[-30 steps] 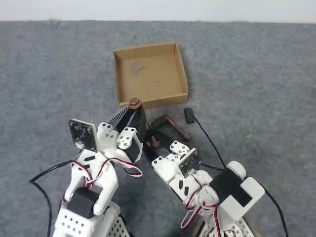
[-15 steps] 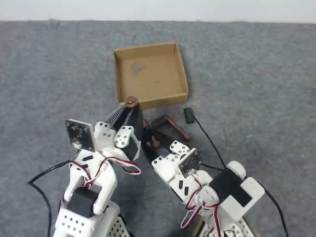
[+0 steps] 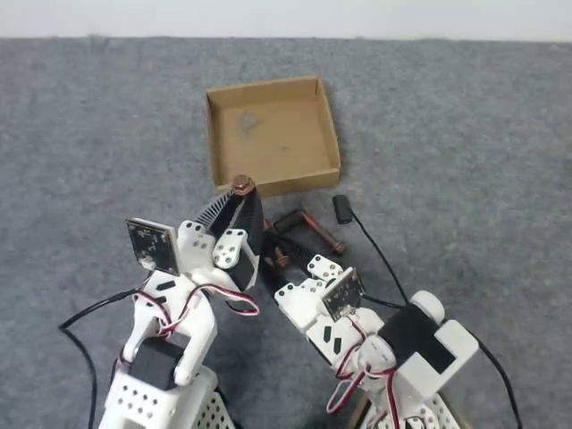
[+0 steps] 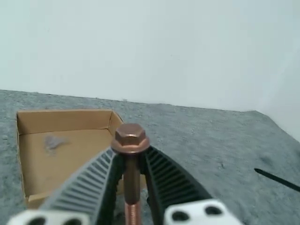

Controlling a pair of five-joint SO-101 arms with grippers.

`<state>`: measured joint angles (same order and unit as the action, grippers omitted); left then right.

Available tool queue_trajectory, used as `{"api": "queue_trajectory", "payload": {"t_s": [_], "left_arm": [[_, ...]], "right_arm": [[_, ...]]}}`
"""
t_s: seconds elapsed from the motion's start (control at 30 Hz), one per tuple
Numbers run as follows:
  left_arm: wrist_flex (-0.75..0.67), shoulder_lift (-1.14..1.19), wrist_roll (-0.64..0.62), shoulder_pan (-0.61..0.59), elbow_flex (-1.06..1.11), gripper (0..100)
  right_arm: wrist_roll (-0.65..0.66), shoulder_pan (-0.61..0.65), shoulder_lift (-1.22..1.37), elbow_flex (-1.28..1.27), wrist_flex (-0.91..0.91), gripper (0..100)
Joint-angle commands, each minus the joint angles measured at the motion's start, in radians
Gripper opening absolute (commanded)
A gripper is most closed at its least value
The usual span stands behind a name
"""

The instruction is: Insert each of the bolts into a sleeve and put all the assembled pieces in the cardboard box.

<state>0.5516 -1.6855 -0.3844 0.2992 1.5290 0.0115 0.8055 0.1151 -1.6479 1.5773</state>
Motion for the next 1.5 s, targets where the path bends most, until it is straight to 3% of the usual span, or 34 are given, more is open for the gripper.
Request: {"api": "queue_trajectory", "payload": {"t_s": [0.0, 0.47, 1.03, 1.47], "left_arm": [[0.063, -0.005, 0.002, 0.02, -0.058, 1], [0.071, -0.005, 0.003, -0.026, -0.062, 1], [0.074, 0.002, 0.057, -0.017, 0.016, 1], [0.152, -0.005, 0.057, 0.029, 0.015, 1]], "right_arm": [[0.023, 0.002, -0.05, -0.029, 0.004, 0.6], [0.025, 0.001, -0.051, -0.029, 0.004, 0.6], [0.025, 0.001, -0.051, -0.029, 0.004, 0.6], [0.025, 0.001, -0.051, -0.031, 0.004, 0.6]]}}
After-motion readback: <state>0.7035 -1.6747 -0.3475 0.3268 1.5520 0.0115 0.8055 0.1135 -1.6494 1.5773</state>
